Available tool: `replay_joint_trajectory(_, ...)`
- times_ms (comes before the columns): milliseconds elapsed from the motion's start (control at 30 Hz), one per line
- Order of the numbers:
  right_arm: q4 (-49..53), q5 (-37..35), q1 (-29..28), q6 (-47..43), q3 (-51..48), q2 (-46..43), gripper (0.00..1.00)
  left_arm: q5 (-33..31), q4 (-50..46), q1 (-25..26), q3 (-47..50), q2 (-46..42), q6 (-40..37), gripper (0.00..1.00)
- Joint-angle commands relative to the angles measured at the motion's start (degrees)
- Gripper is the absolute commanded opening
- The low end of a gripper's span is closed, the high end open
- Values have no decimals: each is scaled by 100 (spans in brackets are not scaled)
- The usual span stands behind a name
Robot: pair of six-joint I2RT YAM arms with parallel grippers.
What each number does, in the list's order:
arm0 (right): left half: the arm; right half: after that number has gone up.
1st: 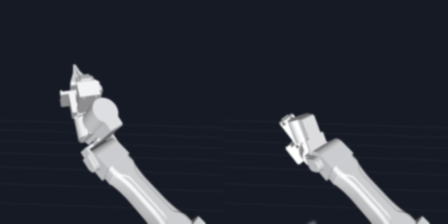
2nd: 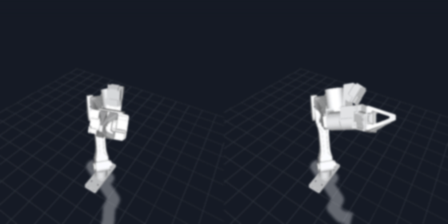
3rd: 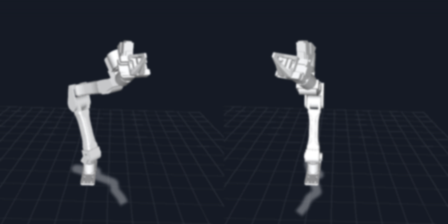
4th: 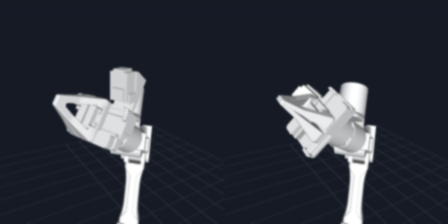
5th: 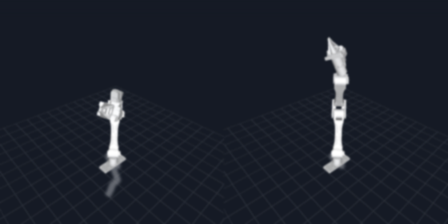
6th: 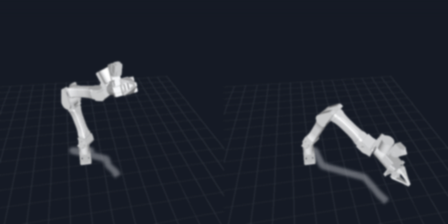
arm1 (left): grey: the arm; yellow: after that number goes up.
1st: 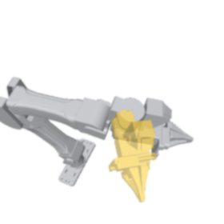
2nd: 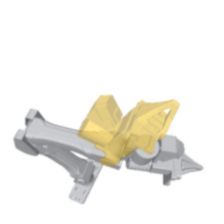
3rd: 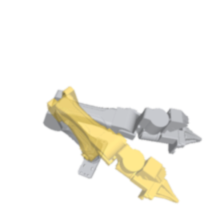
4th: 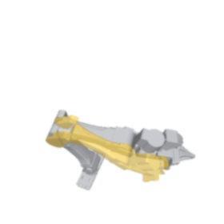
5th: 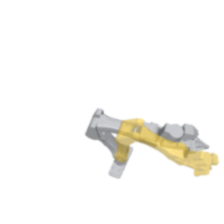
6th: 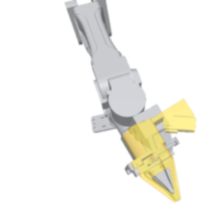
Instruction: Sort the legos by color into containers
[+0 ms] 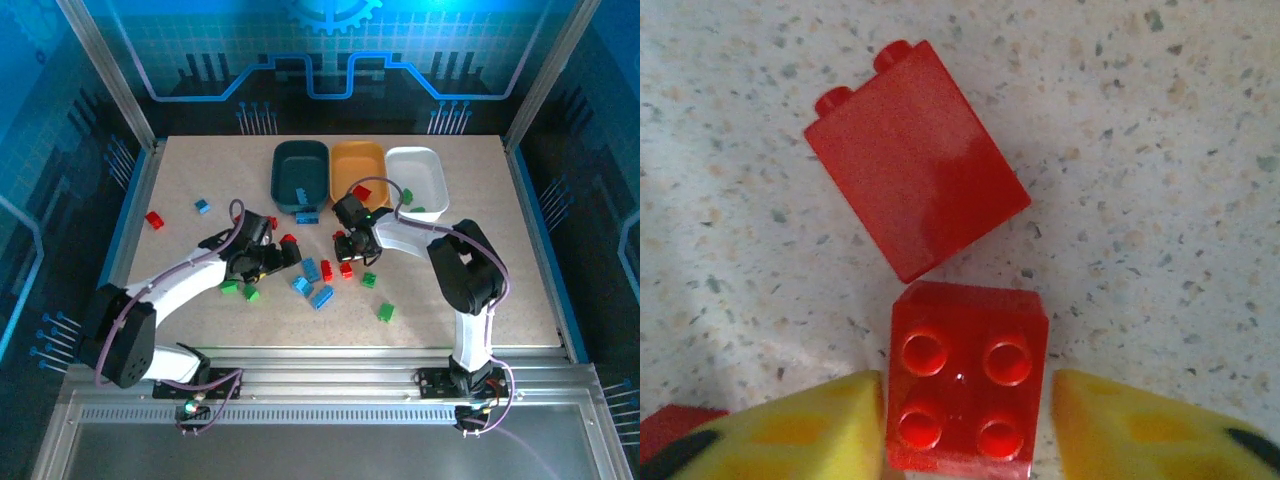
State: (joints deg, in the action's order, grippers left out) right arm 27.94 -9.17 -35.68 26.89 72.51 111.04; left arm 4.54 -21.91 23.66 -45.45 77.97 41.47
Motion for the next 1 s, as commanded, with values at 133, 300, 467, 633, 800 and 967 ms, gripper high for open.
replay_joint_trajectory(133,161,-537,-149,53,-26,-282,33,-199,-469,-260,-15,-524,-166,99)
replay_joint_trajectory(300,149,-876,-120,-135,-157,-1252,32,-88,-653,-240,-126,-630,42,99)
replay_joint_trajectory(467,-24,-746,393,-557,343,-1167,32,-55,-691,283,-369,-618,698,99)
replay_joint_trajectory(633,-252,-579,870,-702,1292,-321,31,-163,-14,713,129,-792,1934,99)
replay_joint_trajectory(800,67,-383,1205,-712,2540,813,32,-488,353,1148,424,-1021,2685,99)
replay_joint_trajectory(967,442,-244,1325,-773,3466,1517,35,-540,248,1397,272,-742,2801,99)
